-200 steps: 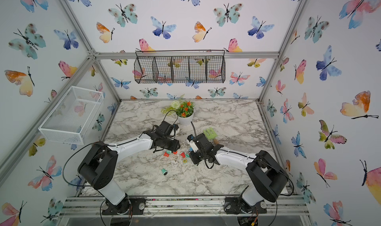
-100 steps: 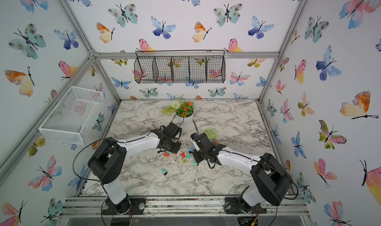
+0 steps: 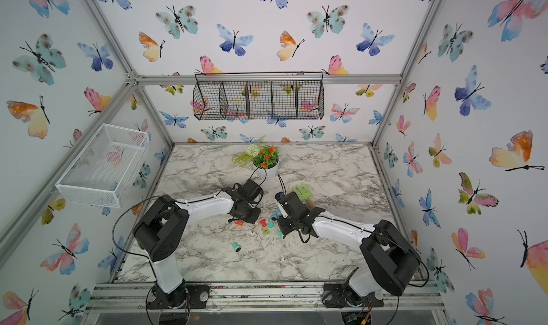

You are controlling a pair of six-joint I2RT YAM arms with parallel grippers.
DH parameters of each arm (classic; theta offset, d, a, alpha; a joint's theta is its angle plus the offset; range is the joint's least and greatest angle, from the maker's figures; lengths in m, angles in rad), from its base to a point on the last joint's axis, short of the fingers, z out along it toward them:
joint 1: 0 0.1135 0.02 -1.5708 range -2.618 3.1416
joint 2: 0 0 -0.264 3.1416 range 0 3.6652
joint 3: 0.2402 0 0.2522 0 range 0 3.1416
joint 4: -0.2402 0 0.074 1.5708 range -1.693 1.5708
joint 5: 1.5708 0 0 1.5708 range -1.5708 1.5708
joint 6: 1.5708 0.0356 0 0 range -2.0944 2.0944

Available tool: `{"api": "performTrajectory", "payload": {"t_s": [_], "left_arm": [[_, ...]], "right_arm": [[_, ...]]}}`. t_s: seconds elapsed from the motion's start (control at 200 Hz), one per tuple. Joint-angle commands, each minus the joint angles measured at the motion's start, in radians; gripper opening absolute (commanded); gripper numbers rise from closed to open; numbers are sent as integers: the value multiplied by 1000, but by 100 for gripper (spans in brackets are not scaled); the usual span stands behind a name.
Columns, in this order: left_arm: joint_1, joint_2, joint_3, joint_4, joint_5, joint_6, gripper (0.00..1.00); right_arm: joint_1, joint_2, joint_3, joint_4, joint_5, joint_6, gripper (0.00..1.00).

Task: Close the stamp cap
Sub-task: Move the cover to the center of the board.

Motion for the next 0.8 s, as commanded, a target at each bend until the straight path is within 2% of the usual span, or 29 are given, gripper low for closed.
{"api": "performTrajectory", "payload": {"t_s": [0.0,0.185,0.37,0.516,0.646,0.701,0.796], "left_arm": [[-27,-10,-19,-53,-15,-14,5],[-81,-71,-93,-61,-6,-71,5],[-188,-115,-178,-57,4,-176,6],[-265,-147,-226,-43,19,-263,6],[-288,-175,-239,-14,31,-307,6],[-288,-182,-224,-14,19,-311,8],[-287,-206,-171,-41,-18,-311,17]], "right_arm": [[3,-16,23,-22,23,1,2],[2,-17,34,-38,45,-11,2],[0,-19,45,-65,96,2,2],[-24,-36,40,-86,113,33,2],[-61,-69,16,-84,100,52,2],[-68,-83,9,-77,97,52,2],[-70,-111,6,-68,92,45,2]]}}
